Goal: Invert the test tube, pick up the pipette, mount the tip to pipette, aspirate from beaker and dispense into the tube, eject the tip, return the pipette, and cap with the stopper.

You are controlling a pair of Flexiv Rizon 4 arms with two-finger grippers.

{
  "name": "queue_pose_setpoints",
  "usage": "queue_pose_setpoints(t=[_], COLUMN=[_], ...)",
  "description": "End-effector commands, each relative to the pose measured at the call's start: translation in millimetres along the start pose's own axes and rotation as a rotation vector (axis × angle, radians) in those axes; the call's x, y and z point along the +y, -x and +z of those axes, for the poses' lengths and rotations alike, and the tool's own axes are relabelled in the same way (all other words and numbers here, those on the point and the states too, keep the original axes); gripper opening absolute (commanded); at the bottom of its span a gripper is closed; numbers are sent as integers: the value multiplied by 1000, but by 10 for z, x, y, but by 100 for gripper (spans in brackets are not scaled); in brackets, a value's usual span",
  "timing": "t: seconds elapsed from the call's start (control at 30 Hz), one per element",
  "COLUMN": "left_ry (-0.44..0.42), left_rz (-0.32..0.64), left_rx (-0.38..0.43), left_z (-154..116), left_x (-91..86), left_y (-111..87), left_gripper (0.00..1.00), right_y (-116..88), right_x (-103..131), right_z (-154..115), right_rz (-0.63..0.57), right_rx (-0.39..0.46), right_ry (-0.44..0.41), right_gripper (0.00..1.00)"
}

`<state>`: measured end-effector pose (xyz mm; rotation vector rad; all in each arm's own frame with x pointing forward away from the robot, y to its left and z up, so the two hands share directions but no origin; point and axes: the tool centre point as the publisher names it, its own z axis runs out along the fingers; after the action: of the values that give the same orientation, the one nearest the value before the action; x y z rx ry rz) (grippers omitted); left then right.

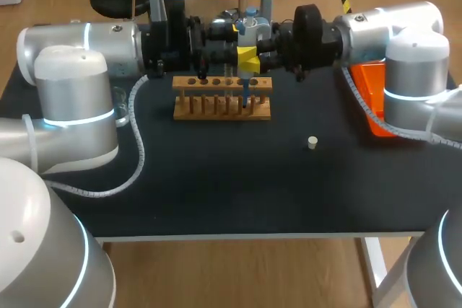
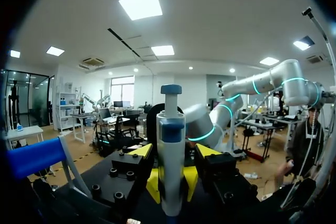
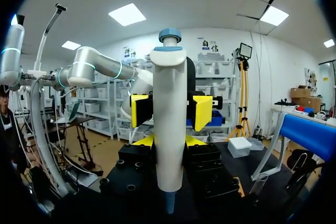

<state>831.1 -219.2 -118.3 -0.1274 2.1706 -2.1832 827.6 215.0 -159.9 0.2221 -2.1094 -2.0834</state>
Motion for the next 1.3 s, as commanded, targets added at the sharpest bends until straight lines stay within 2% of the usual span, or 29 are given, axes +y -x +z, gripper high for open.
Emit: queue_pose_setpoints(t=[0.03, 0.1, 0.13, 0.23, 0.3, 0.37, 0.73, 0.77, 0.8, 0.83, 1.07, 1.3], left_ry=[-1, -1, -1, -1, -1, -1, -1, -1, -1, -1, -1, -1], left_rz=[1, 1, 1, 1, 1, 1, 1, 1, 1, 1, 1, 1], left_rx=[-1, -1, -1, -1, -1, -1, -1, -1, -1, -1, -1, -1], left_z=[2, 2, 2, 2, 2, 2, 2, 2, 2, 2, 2, 2], left_x=[4, 4, 4, 4, 4, 4, 4, 4, 4, 4, 4, 4], left_y=[0, 0, 0, 0, 0, 0, 0, 0, 0, 0, 0, 0], left_gripper=[41, 36, 30, 24, 17, 0, 0, 0, 0, 0, 0, 0], right_y=[5, 3, 3, 2, 2, 1, 2, 2, 1, 1, -27, -49], right_x=[2, 1, 0, 0, -1, -2, -3, -3, -3, -2, 0, -37], right_z=[-1, 3, 4, 6, 8, 9, 12, 12, 11, 11, -55, -352], right_rz=[3, 4, 5, 7, 8, 9, 12, 14, 15, 17, 16, 18], right_rx=[6, 9, 10, 12, 13, 15, 15, 14, 12, 10, 15, -19], right_ry=[-3, -4, -4, -4, -4, -4, -12, -14, -15, -16, -12, -13], right_gripper=[0, 0, 0, 0, 0, 0, 0, 9, 49, 100, 100, 100])
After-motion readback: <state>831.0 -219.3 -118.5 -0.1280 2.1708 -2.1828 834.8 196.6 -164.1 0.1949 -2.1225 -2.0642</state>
